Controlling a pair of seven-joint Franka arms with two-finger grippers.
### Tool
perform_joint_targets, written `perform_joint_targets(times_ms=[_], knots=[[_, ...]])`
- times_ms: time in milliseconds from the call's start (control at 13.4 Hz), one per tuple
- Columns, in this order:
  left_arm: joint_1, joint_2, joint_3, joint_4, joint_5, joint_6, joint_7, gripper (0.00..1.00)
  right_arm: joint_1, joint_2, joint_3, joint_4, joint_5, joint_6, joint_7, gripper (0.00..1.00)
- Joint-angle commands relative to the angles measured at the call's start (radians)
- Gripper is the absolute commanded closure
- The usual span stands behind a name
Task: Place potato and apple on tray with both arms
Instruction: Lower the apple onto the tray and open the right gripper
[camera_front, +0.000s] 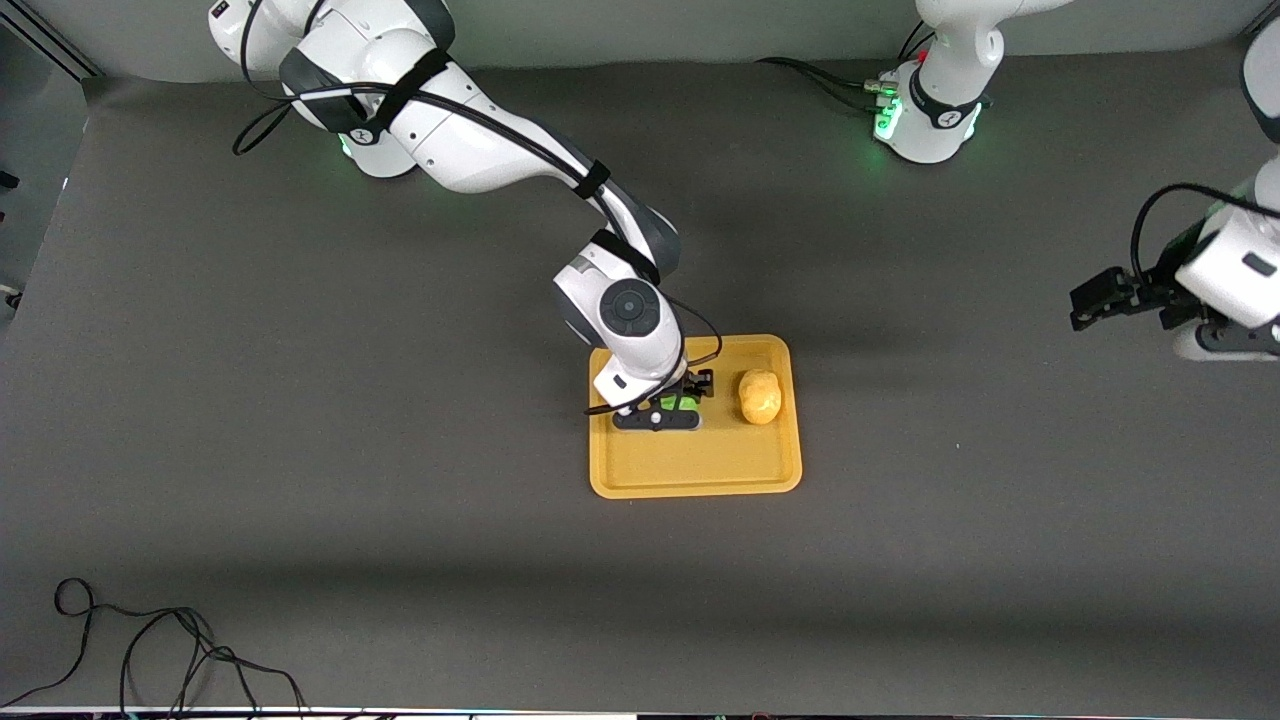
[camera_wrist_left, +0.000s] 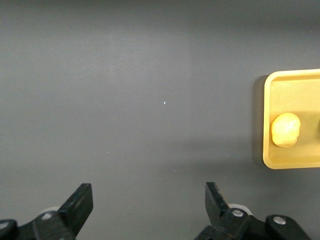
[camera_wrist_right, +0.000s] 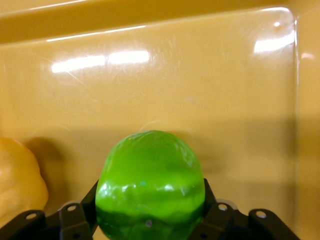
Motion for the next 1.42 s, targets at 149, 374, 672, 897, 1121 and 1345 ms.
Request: perform_joint_targets(times_ms=[149, 374, 672, 897, 1121, 1345], knots=[[-0.043, -0.163, 0.012, -0.184, 0.006, 0.036, -0.002, 0.00, 0.013, 0.021, -0.011, 0.038, -0.021, -0.002, 0.029, 0.49], [-0.045, -0.168, 0.026, -0.190, 0.008, 0.071, 0.023, 0.00, 0.010, 0.020, -0.013, 0.040, -0.021, -0.002, 0.029, 0.09], [-0.042, -0.131, 0.101, -0.169, -0.035, 0.073, 0.136, 0.00, -0.001, -0.009, -0.030, 0.041, -0.067, -0.013, 0.016, 0.00], [-0.031, -0.113, 0.103, -0.147, -0.037, 0.062, 0.138, 0.00, -0.031, -0.050, -0.030, 0.032, -0.061, -0.021, 0.016, 0.00], [-0.022, -0.097, 0.103, -0.120, -0.037, 0.036, 0.139, 0.00, -0.073, -0.158, -0.028, 0.024, -0.058, -0.128, -0.006, 0.00], [-0.023, -0.088, 0.101, -0.109, -0.035, 0.031, 0.141, 0.00, -0.114, -0.279, -0.028, -0.011, -0.058, -0.208, -0.007, 0.00]])
